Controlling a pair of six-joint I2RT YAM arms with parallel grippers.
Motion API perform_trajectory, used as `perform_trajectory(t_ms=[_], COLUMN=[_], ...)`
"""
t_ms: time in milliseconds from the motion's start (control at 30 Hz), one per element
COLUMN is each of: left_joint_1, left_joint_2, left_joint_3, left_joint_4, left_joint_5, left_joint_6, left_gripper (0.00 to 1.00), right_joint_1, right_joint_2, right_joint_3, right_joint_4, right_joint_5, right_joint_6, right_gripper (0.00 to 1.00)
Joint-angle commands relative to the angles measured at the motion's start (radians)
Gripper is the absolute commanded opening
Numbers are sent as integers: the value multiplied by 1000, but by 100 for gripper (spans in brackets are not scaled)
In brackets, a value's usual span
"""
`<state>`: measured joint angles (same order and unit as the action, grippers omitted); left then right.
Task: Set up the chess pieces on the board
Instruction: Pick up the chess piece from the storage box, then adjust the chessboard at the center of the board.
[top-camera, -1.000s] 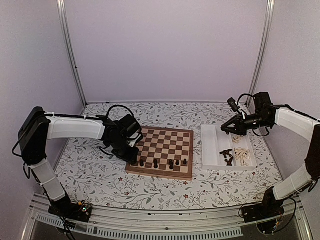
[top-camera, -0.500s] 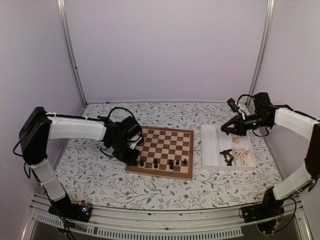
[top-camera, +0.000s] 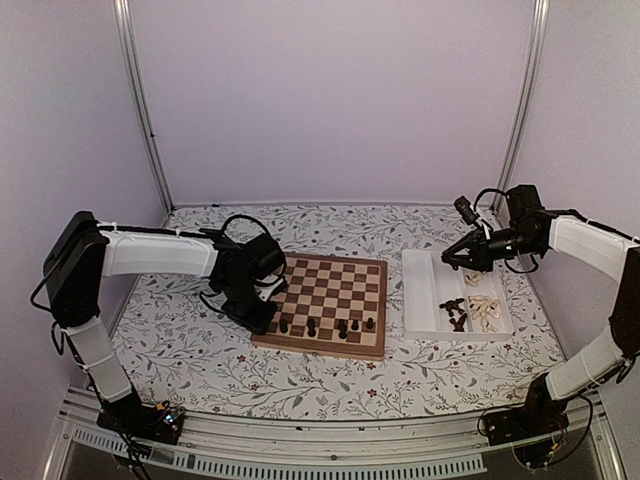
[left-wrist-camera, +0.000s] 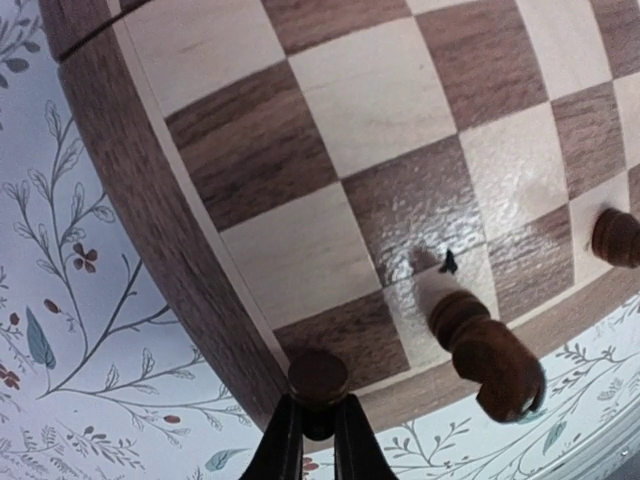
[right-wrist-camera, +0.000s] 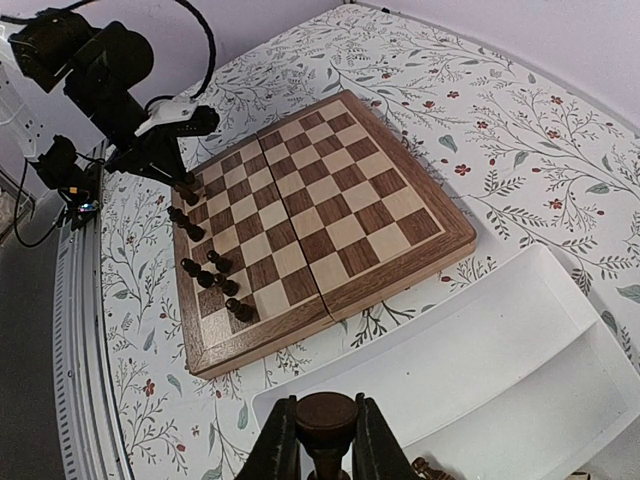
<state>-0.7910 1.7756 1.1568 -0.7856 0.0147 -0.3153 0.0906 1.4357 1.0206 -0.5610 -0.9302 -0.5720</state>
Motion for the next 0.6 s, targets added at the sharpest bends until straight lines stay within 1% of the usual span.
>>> perform_trajectory(t_ms=[0,200,267,333,400,433,567], left_joint_1=[-13,-6,1,26,66,84,134], left_joint_2=[16,-3,-1,-4,-5,1,29], left_joint_3=[31,18,17,13,-9,-12,6], left_joint_4=[-152,-207,-232,-247,-241,-243,-267], left_joint_5=[73,302,328,364,438,455,433], left_joint_6=[17,-29,-30,-35,-33,-26,12], left_gripper=[0,0,0,0,0,0,0], right_joint_1=[-3,-2,-2,-1,-1,-2,-2], right_joint_2=[-4,-8,-6,-4,-4,-5,-12], right_joint_3=[-11,-12,-10,-10,-10,-9,-10], right_joint_4=[-7,-11,-14,-16,-19,-21,-23], right_joint_5=[-19,-23,-25,-28,-31,-32,-30], right_joint_6=[-3,-9,-11,-14,-16,-17,-22], right_gripper=[12,12,12,12,12,12,12])
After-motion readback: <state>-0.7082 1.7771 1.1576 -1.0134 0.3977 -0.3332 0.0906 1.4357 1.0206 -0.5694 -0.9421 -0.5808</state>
